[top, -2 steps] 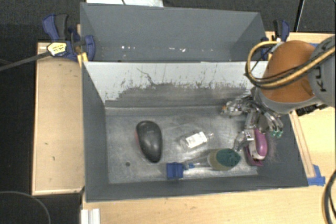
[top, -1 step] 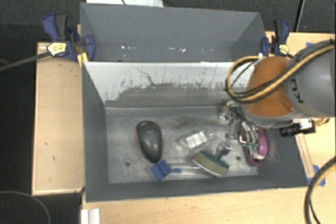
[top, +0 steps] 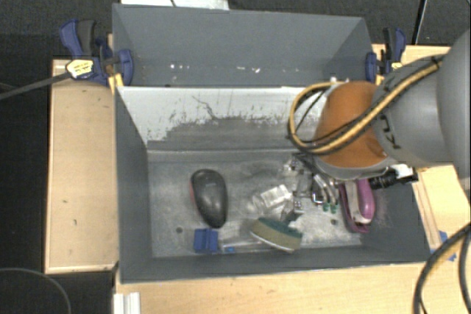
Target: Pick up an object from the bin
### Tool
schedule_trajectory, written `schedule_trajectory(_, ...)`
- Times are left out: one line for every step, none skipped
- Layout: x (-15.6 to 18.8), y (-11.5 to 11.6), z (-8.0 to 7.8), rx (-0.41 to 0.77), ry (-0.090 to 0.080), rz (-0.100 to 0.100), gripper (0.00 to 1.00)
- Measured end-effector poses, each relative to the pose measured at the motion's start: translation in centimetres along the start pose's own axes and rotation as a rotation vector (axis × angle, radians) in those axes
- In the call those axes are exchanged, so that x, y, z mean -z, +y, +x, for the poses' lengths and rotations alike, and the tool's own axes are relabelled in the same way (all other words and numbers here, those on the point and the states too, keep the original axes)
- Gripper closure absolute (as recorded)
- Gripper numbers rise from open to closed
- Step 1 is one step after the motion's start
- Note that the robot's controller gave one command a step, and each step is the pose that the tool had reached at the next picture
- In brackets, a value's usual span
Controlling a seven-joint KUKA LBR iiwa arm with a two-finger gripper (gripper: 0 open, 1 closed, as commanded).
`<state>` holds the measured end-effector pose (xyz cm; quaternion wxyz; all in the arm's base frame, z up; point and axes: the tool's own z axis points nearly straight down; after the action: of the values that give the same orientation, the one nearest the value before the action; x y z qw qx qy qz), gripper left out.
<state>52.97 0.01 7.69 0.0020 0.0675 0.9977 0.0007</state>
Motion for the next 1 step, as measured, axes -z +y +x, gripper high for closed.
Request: schedule_trajectory(0.13, -0.21, -0.17, 0.001, -0.004, 0.001, 1.00)
